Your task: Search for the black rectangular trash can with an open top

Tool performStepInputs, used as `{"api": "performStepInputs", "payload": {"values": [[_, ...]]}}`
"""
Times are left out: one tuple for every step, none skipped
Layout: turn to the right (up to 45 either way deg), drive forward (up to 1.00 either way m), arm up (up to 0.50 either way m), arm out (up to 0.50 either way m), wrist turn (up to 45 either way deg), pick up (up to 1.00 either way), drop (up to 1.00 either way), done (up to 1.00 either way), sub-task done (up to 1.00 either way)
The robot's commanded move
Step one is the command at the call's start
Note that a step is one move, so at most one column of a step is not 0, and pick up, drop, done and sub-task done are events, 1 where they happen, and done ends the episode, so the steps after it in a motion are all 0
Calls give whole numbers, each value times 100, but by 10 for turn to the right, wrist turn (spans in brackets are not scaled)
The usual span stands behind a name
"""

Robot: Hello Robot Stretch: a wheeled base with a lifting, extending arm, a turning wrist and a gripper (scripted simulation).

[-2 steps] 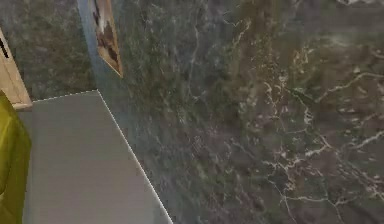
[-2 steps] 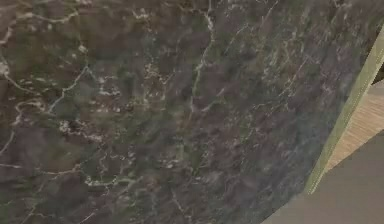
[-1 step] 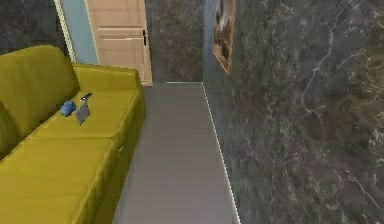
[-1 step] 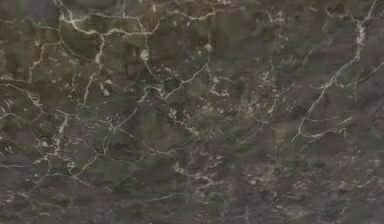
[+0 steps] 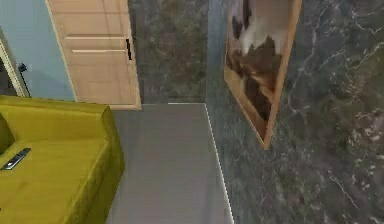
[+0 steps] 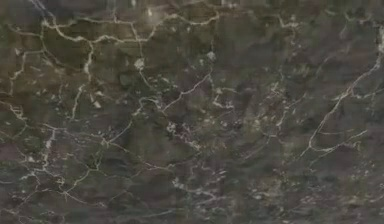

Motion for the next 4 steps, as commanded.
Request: {"api": "performStepInputs", "payload": {"values": [[0, 100, 0, 0, 0, 0, 0, 0, 0], [-60, 0, 0, 0, 0, 0, 0, 0, 0], [0, 85, 0, 0, 0, 0, 0, 0, 0], [-450, 0, 0, 0, 0, 0, 0, 0, 0]]}}
